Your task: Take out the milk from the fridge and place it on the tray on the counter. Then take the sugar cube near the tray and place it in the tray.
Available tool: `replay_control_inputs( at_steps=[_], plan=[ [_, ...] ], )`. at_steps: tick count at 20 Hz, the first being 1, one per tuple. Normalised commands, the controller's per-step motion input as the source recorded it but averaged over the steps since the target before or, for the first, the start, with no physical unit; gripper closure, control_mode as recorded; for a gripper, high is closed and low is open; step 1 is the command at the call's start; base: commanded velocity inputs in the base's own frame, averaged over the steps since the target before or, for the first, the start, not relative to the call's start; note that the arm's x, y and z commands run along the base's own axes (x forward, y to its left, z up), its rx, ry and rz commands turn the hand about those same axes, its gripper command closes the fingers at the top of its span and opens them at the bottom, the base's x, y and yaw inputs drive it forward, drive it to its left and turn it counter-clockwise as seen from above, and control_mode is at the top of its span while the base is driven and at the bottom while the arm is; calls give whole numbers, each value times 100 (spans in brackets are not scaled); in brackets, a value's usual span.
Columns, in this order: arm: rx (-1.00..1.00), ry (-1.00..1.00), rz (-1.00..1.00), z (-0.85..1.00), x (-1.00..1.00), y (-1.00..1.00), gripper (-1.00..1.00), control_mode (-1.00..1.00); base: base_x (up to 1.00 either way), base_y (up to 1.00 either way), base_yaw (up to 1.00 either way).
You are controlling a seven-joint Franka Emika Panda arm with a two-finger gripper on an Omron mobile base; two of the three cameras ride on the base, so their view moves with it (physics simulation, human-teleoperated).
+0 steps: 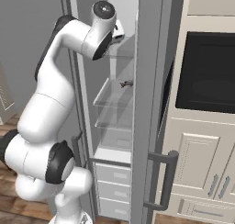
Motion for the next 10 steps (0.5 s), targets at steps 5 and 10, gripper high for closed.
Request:
replay_control_inputs(
  at_steps=[5,10],
  plan=[
    [1,0,0,0,54,0,-100,-100,0,0,0],
    [2,-16,3,0,32,0,-100,-100,0,0,0]
  ],
)
